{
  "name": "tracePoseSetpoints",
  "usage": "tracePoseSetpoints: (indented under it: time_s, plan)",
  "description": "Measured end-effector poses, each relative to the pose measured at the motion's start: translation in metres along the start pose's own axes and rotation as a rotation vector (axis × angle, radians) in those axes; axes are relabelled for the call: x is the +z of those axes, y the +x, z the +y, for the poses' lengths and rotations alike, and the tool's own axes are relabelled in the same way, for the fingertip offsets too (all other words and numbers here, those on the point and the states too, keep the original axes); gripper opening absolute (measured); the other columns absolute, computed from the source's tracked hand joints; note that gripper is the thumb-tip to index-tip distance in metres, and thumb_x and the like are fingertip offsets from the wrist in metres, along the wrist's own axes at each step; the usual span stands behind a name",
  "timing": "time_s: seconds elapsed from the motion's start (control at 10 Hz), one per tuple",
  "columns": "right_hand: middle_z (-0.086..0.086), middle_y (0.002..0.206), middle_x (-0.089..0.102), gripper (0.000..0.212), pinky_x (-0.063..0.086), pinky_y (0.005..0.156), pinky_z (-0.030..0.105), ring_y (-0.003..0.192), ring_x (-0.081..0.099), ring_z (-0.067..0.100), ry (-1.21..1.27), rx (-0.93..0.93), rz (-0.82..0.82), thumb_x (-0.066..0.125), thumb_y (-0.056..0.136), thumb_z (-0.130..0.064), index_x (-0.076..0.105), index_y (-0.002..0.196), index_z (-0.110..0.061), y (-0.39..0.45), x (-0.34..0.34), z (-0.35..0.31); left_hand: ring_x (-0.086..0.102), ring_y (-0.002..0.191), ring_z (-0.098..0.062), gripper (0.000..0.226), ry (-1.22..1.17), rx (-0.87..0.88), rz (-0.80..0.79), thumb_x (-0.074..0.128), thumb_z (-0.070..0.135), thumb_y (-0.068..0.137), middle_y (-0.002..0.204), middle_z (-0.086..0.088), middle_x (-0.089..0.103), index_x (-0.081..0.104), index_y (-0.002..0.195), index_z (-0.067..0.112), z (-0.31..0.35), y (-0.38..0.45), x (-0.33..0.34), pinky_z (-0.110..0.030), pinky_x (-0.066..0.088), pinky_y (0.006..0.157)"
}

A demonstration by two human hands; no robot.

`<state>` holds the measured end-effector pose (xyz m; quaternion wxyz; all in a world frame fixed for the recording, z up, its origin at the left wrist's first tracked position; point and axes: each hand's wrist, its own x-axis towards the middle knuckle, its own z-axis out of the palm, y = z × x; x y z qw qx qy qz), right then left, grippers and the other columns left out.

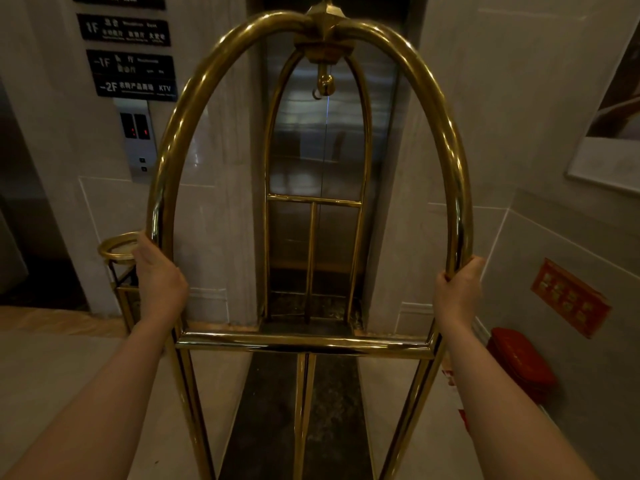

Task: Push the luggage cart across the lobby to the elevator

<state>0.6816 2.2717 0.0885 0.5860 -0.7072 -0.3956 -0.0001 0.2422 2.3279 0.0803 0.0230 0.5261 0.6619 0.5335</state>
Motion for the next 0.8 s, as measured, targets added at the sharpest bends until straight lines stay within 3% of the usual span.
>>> tracePoseSetpoints:
  time_s: [0.1,0.3,0.4,0.6,0.7,0.8]
  plan:
    - [0.013,0.103,0.058,0.032,0.052,0.069,0.041,0.089,0.063,0.029,0.003,-0.005,0.003,0.062,0.093,-0.002,0.043,0.117,-0.008,0.0,-0.001,0.0,0.042,0.122,-0.052,0.076,-0.002,-0.033,-0.016,0.049,-0.007,0.086,0.143,-0.031,0.028,0.006,0.145,0.014,-0.002,0.001,0.0,-0.068,0.039,0.098]
    - [0.017,0.109,0.06,0.033,0.052,0.071,0.04,0.094,0.063,0.031,0.014,0.0,-0.005,0.061,0.092,0.0,0.043,0.119,-0.008,-0.001,-0.002,0.001,0.033,0.13,-0.047,0.078,0.004,-0.031,-0.024,0.055,-0.008,0.087,0.149,-0.03,0.02,0.005,0.147,0.005,0.004,-0.001,-0.003,-0.058,0.034,0.107]
    - [0.017,0.111,0.059,0.033,0.05,0.07,0.039,0.095,0.063,0.031,-0.006,0.009,-0.004,0.061,0.093,-0.001,0.042,0.119,-0.009,-0.001,-0.002,0.0,0.035,0.129,-0.049,0.081,0.021,-0.031,-0.029,0.057,-0.005,0.088,0.149,-0.03,0.02,0.004,0.147,0.008,0.002,0.0,-0.004,-0.061,0.037,0.104]
    - [0.012,0.106,0.057,0.033,0.05,0.069,0.041,0.092,0.062,0.029,-0.062,0.05,-0.06,0.061,0.096,-0.011,0.041,0.121,-0.01,-0.003,-0.01,-0.008,0.031,0.131,-0.048,0.096,0.068,-0.075,-0.11,0.07,0.007,0.082,0.148,-0.029,0.023,0.0,0.148,0.012,0.01,0.001,-0.012,-0.063,0.034,0.104]
    - [0.012,0.108,0.059,0.039,0.053,0.077,0.049,0.1,0.061,0.035,-0.145,0.058,-0.084,0.066,0.094,-0.024,0.045,0.122,-0.008,-0.001,-0.016,-0.011,0.035,0.125,-0.048,0.09,0.109,-0.042,-0.04,0.074,0.012,0.077,0.142,-0.028,0.028,0.015,0.145,0.009,0.021,-0.002,-0.023,-0.064,0.038,0.1]
    - [0.018,0.123,0.055,0.048,0.047,0.092,0.051,0.115,0.053,0.037,-0.213,0.041,-0.057,0.068,0.092,-0.027,0.047,0.128,-0.005,-0.006,-0.023,-0.021,0.042,0.117,-0.045,0.073,0.146,0.164,0.066,0.072,0.009,0.076,0.134,-0.027,0.035,0.031,0.137,0.005,0.033,-0.017,-0.024,-0.06,0.044,0.094]
